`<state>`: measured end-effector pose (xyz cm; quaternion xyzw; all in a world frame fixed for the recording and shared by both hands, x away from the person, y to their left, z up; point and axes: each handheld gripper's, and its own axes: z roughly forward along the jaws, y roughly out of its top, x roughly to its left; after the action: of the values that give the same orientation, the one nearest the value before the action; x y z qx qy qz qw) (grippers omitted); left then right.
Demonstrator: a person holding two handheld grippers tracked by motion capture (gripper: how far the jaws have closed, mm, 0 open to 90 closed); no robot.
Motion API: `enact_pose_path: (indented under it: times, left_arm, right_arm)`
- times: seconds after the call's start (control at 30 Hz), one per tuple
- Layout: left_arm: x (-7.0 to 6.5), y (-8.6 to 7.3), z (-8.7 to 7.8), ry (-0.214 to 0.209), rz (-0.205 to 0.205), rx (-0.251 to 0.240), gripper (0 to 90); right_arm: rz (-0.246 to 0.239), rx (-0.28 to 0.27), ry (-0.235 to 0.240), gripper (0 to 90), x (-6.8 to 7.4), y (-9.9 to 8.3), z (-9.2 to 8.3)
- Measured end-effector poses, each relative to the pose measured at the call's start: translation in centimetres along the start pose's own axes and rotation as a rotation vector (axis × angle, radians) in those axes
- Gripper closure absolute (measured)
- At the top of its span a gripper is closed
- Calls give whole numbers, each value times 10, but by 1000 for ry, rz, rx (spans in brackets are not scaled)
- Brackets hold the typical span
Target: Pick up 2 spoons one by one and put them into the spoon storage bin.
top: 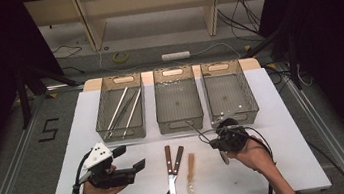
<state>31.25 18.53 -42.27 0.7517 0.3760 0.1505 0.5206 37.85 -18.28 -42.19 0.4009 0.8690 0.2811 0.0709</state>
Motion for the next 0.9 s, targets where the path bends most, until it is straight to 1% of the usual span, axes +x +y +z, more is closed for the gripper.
enact_pose_path:
  times: [0.07, 0.3, 0.57, 0.9]
  left_arm:
    - [0, 0, 0, 0, 0, -1, 154]
    - [0, 0, 0, 4, -1, -4, 153]
    - [0, 0, 0, 6, -1, -7, 154]
    - [0, 0, -1, 12, 1, -9, 154]
  right_arm:
    - [5, -5, 3, 900, 0, 2, 0]
    - [-3, -22, 0, 900, -2, 9, -2]
    - [0, -41, -7, 900, -5, 18, -3]
    - [1, -68, -13, 900, -11, 35, -4]
